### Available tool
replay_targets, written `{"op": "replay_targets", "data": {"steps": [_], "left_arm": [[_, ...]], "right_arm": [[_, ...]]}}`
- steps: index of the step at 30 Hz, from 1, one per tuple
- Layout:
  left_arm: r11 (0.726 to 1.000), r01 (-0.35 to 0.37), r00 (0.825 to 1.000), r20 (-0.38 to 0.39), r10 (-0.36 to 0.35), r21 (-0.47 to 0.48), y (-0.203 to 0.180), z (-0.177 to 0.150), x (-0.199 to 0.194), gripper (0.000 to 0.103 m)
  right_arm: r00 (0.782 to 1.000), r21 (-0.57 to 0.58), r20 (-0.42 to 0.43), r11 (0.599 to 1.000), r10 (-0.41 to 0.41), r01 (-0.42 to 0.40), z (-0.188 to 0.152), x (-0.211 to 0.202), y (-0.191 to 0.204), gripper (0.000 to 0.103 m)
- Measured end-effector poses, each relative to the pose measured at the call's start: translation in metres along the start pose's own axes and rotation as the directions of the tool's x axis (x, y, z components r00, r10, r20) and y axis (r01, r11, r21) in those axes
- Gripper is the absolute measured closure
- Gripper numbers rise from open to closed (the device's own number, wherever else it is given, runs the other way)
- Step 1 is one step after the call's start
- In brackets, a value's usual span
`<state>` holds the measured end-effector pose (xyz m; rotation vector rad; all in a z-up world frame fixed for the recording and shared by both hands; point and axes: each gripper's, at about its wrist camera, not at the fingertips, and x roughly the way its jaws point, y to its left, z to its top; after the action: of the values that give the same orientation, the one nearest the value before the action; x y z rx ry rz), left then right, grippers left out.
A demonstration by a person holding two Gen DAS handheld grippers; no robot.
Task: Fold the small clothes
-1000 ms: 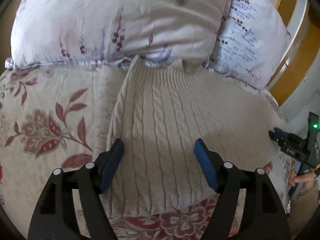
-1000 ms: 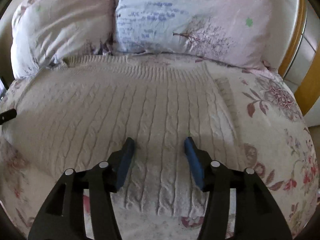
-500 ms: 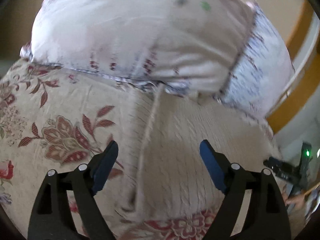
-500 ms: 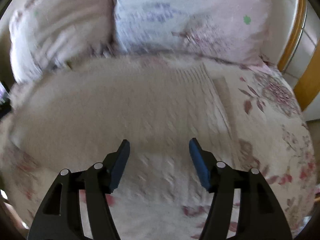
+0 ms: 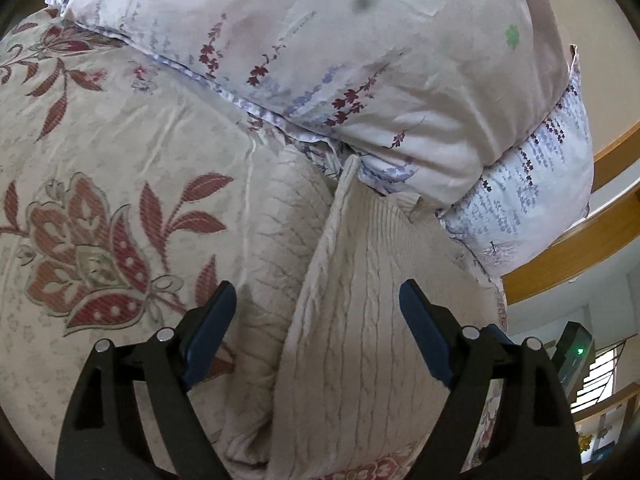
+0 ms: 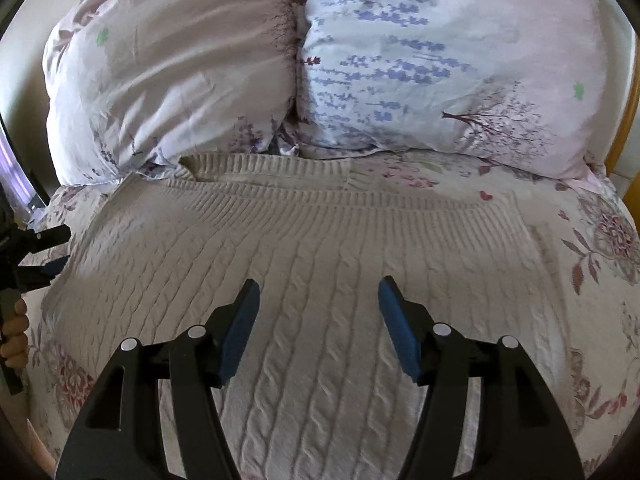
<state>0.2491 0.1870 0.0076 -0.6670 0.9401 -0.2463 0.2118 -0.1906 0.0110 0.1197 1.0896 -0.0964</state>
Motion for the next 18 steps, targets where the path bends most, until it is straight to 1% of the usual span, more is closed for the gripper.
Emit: {"op": "replay_targets", "data": {"steps": [1,2,5,6,8,12,14,15,17,18], "left_arm": [[1.000,0.004,1.000,-0.001,-0.004,-0.001,-0.001,0.001,0.001,0.020],[1.000,0.009,1.000,-0.002,-0.009,-0.004,-0.001,0.001,0.002,0.020],[1.000,0.006,1.000,0.003,-0.006,-0.002,-0.005,0.002,0.006,0.020],[1.000,0.005,1.000,0.005,-0.005,-0.001,-0.006,0.002,0.008,0.021],[1.000,0.003,1.000,0.008,-0.003,-0.010,-0.007,0.002,0.009,0.025],[0.999,0.017,1.000,0.014,-0.017,-0.036,-0.004,0.003,0.010,0.030],[0.999,0.014,1.000,0.014,-0.014,-0.042,-0.003,0.003,0.011,0.036],[0.999,0.011,1.000,0.016,-0.011,-0.045,-0.003,0.003,0.011,0.038],[0.999,0.012,1.000,0.013,-0.011,-0.052,-0.002,0.002,0.011,0.048],[0.998,0.013,1.000,0.008,-0.013,-0.054,-0.002,0.001,0.012,0.050]], "right_arm": [[1.000,-0.006,-0.013,1.000,-0.009,0.009,-0.001,0.004,0.002,0.038],[0.998,-0.024,-0.051,0.999,-0.032,0.031,-0.004,0.014,0.005,0.037],[0.997,-0.074,-0.020,0.994,-0.078,0.076,-0.009,0.015,0.014,0.035],[0.997,-0.076,-0.020,0.994,-0.080,0.078,-0.009,0.014,0.014,0.035],[0.997,-0.065,-0.028,0.996,-0.067,0.065,-0.007,0.014,0.011,0.035],[0.998,-0.067,-0.024,0.996,-0.061,0.060,-0.005,0.014,0.008,0.035],[0.998,-0.066,-0.020,0.996,-0.060,0.059,-0.005,0.014,0.007,0.035],[0.998,-0.066,-0.019,0.996,-0.060,0.059,-0.005,0.014,0.007,0.035],[0.998,-0.065,-0.018,0.996,-0.060,0.059,-0.006,0.013,0.008,0.035],[0.998,-0.066,-0.018,0.996,-0.060,0.059,-0.006,0.013,0.008,0.034]]}}
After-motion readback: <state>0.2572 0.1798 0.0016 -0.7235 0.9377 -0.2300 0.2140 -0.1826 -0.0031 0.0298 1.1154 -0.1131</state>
